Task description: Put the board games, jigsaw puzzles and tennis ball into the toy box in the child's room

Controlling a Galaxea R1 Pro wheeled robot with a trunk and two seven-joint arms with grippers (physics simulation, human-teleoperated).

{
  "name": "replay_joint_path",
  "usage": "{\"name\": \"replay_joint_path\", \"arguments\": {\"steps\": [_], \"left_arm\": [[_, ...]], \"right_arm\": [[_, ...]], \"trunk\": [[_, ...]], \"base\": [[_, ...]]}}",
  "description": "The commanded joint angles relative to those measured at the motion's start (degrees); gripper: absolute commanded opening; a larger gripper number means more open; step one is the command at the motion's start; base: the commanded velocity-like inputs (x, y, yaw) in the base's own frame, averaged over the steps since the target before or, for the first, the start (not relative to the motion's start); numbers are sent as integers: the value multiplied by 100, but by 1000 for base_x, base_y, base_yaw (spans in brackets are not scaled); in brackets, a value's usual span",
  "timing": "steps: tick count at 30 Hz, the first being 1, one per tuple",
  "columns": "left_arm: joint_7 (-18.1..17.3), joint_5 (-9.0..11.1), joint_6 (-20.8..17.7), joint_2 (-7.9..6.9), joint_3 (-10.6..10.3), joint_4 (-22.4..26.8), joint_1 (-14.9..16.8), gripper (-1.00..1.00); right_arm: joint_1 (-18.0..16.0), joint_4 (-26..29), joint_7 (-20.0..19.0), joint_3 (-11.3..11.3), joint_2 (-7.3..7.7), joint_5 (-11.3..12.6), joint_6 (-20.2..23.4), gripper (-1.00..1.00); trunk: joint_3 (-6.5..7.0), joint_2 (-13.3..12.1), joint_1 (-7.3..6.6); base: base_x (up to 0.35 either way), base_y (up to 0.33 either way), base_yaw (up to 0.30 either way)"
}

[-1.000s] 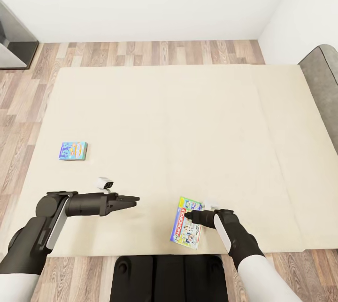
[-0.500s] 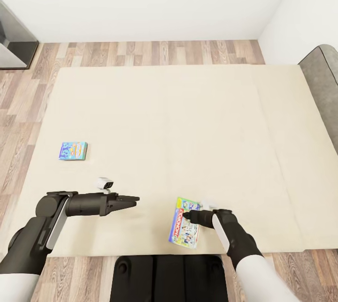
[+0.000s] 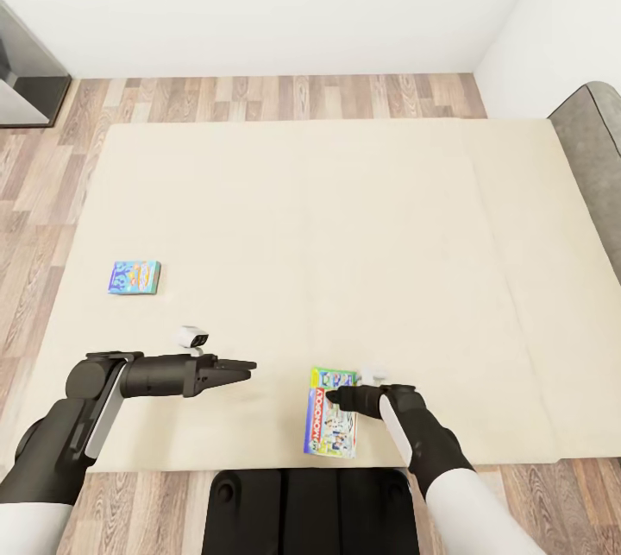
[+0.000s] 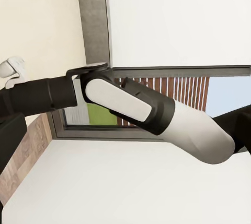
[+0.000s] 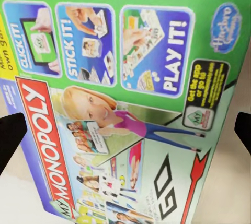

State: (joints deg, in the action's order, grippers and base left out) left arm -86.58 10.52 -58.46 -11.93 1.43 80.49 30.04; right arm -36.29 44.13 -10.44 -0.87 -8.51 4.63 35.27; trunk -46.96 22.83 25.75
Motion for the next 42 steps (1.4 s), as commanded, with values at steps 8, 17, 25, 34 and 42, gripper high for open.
{"name": "replay_joint_path", "arguments": {"steps": [8,17,25,34,42], "left_arm": [[-17,3,-61,-2,-2,2,2,100],[-17,3,-61,-2,-2,2,2,100],[-17,3,-61,-2,-2,2,2,100],[-17,3,-61,-2,-2,2,2,100],[-17,3,-61,-2,-2,2,2,100]], "right_arm": [[-1,8,-5,-24,-11,47,-5,100],[-1,8,-28,-28,-79,38,-11,100],[-1,3,-28,-28,-81,38,-11,100],[-1,-10,-23,-22,-81,31,-11,100],[-1,-143,-20,-15,-81,29,-70,100]], "trunk": [[-6,9,3],[-6,9,3],[-6,9,3],[-6,9,3],[-6,9,3]], "base": [[0,0,0],[0,0,0],[0,0,0],[0,0,0],[0,0,0]]}}
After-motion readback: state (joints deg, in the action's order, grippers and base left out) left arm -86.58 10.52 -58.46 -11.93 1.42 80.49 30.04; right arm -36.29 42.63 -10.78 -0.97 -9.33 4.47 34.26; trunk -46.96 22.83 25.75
